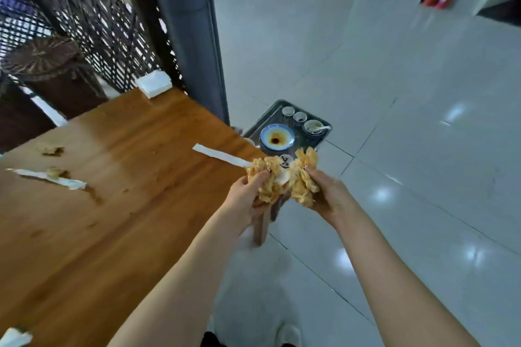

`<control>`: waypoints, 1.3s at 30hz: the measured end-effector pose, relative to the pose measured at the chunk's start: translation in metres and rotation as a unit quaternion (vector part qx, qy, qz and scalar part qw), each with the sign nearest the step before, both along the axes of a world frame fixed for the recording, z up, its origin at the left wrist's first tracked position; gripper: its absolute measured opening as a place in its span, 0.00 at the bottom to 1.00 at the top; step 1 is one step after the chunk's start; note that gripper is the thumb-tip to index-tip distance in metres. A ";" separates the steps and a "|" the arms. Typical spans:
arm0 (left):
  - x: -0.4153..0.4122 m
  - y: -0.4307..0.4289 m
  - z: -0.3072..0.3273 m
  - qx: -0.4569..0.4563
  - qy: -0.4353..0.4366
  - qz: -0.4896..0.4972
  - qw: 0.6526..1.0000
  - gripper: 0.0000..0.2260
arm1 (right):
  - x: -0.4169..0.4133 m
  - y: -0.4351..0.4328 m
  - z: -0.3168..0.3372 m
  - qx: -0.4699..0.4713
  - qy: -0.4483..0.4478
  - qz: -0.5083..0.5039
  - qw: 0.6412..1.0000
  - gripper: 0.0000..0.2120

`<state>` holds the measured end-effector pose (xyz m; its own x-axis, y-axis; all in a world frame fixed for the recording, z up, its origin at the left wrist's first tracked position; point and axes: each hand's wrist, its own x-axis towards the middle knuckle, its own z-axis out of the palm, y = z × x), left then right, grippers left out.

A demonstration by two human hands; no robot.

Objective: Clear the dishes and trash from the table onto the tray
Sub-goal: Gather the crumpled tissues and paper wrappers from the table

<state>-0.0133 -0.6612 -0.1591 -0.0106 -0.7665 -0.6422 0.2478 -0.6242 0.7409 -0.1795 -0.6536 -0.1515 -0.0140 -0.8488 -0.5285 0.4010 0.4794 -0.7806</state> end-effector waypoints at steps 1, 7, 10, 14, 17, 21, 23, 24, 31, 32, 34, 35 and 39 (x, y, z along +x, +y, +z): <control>-0.015 0.000 0.000 -0.001 -0.003 -0.008 1.000 0.14 | -0.014 0.002 -0.001 -0.002 0.008 -0.003 1.000 0.05; -0.080 -0.014 0.010 0.010 -0.015 -0.042 0.999 0.08 | -0.077 -0.004 -0.004 -0.002 0.031 -0.015 0.999 0.08; -0.096 -0.031 0.011 0.015 -0.018 -0.052 0.998 0.08 | -0.091 -0.017 -0.009 -0.002 0.028 -0.026 0.999 0.09; -0.111 -0.067 0.005 0.021 -0.016 -0.053 0.998 0.08 | -0.104 -0.051 -0.017 0.005 0.028 -0.027 0.999 0.10; -0.116 -0.103 -0.004 0.024 -0.016 -0.051 0.998 0.10 | -0.112 -0.090 -0.027 0.012 0.026 -0.015 0.999 0.06; -0.114 -0.158 -0.020 0.031 0.001 -0.042 0.999 0.10 | -0.117 -0.153 -0.037 0.020 0.026 0.007 0.999 0.06; -0.112 -0.182 -0.022 0.027 0.017 -0.032 0.999 0.09 | -0.116 -0.183 -0.040 0.026 0.026 0.017 0.999 0.15; -0.111 -0.198 -0.025 0.031 0.025 -0.020 0.999 0.08 | -0.115 -0.205 -0.043 0.035 0.026 0.028 0.999 0.20; -0.103 -0.252 -0.031 0.038 0.040 0.032 0.998 0.06 | -0.103 -0.279 -0.052 0.032 -0.022 0.064 0.997 0.21; -0.102 -0.255 -0.032 0.042 0.039 0.038 0.998 0.07 | -0.102 -0.284 -0.055 0.033 -0.023 0.071 0.997 0.19; -0.099 -0.270 -0.039 0.059 0.035 0.065 0.996 0.10 | -0.100 -0.306 -0.060 0.041 -0.024 0.102 0.994 0.17; -0.098 -0.272 -0.040 0.066 0.032 0.073 0.995 0.10 | -0.100 -0.311 -0.062 0.042 -0.025 0.113 0.992 0.17; -0.105 -0.294 -0.052 0.083 0.038 0.128 0.987 0.08 | -0.104 -0.353 -0.078 0.059 -0.025 0.171 0.983 0.17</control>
